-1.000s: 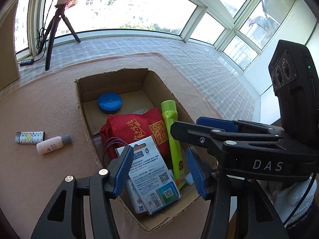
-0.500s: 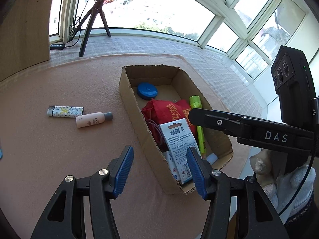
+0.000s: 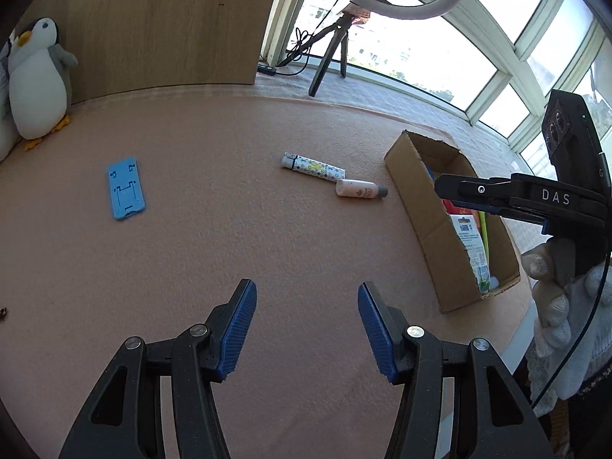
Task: Organize objects
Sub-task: 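Move the right tool to the patterned lighter and grasp it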
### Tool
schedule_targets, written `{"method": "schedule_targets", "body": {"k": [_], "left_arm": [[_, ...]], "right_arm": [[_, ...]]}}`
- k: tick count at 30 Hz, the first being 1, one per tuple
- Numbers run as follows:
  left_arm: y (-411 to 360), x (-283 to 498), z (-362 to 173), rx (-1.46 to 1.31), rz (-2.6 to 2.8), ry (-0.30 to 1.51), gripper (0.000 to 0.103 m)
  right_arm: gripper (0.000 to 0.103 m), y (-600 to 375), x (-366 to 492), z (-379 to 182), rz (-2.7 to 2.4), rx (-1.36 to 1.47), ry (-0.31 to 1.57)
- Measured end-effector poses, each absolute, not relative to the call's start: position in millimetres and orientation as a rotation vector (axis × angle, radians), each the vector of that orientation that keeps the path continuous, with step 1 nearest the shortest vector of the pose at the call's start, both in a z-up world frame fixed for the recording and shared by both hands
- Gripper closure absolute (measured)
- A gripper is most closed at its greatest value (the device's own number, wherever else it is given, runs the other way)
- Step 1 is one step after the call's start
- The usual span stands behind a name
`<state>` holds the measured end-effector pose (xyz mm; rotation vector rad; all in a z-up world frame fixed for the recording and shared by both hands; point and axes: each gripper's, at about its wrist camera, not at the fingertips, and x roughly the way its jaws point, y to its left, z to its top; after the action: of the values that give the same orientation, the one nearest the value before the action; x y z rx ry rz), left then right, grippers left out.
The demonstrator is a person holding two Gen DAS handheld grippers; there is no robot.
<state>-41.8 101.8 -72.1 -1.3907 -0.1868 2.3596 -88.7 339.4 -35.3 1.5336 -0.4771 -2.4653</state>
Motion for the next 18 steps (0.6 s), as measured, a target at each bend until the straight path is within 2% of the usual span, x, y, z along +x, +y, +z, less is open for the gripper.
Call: {"method": "schedule_targets", "body": {"k": [6,8,11,18], "left_arm": [[51,-38,-74,-1.427,2.417,-0.260,0.044],[39,-36,-73,-1.428,2.431,-0.272,0.044],[25,-34,-72,-1.428,2.453,-0.285,0.044],[-2,-28,-66,-1.424,2.498,-0.316,0.044]], "right_arm": [[0.048,311,-146,-61,-2.400,1.608,-0.515],[0.057,309,-165,-71,-2.401,1.649,-0.530],[0.065,308,-191,-89,-2.401,1.717,-0.568],[0.065,317,-221,-112,-2.484,1.815,-0.593]]}}
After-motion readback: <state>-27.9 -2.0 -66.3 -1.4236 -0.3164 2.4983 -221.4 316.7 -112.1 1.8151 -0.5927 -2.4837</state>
